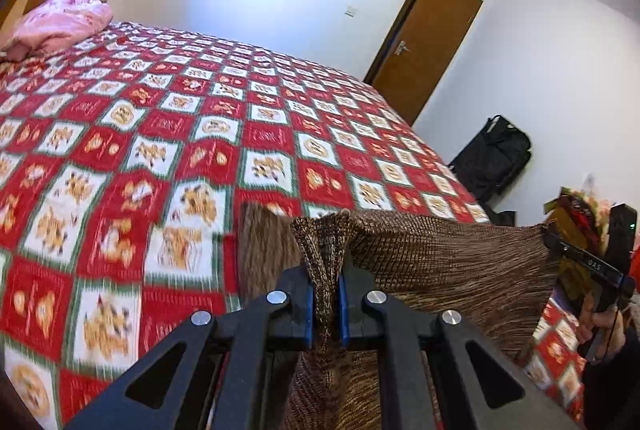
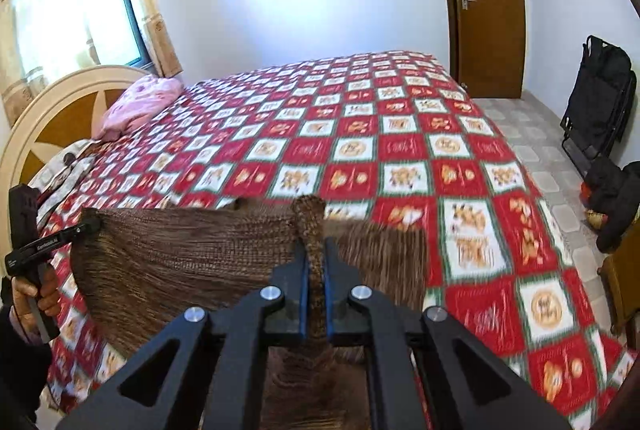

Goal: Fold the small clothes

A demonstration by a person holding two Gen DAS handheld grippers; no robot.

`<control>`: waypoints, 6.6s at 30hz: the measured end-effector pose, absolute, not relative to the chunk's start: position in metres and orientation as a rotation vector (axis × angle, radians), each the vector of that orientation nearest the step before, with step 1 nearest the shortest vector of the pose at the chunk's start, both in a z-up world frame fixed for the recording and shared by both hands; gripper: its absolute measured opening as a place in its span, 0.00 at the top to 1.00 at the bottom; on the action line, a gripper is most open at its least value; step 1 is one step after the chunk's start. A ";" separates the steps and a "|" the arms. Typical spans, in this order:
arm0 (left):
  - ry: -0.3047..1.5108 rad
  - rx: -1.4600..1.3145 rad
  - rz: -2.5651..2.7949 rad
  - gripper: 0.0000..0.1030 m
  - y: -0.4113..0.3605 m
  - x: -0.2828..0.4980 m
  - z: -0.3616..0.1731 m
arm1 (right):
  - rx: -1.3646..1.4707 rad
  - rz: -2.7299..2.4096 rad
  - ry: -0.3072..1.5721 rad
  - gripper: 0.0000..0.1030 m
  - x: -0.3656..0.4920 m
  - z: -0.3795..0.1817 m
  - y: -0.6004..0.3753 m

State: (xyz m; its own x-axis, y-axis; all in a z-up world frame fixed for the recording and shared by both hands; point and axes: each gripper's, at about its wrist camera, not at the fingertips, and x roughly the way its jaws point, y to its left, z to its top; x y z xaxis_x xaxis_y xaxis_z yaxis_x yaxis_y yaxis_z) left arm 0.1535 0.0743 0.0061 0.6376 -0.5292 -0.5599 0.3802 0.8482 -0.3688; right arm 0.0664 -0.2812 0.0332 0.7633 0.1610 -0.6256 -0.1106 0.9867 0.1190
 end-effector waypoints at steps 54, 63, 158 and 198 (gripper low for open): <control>0.928 -0.225 -0.499 0.77 0.051 0.123 -0.093 | 0.176 -0.007 1.034 1.00 -0.031 -0.086 -0.315; 0.856 -0.107 -0.467 0.71 0.037 0.111 -0.094 | 0.293 0.092 0.821 0.43 -0.011 -0.030 -0.320; 0.697 -0.335 -0.451 0.91 0.094 0.068 -0.073 | 0.054 0.463 1.011 0.84 0.220 -0.091 -0.015; 0.750 0.108 -0.880 0.92 -0.157 0.028 -0.069 | 0.482 0.209 0.911 0.85 0.149 -0.082 -0.373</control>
State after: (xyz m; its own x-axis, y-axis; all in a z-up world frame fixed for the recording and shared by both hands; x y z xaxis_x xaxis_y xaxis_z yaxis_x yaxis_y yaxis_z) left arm 0.0284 -0.1568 -0.0687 0.4036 -0.6590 -0.6346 0.7312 0.6493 -0.2093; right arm 0.1495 -0.3734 -0.0819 0.6017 0.3725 -0.7066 0.0277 0.8743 0.4846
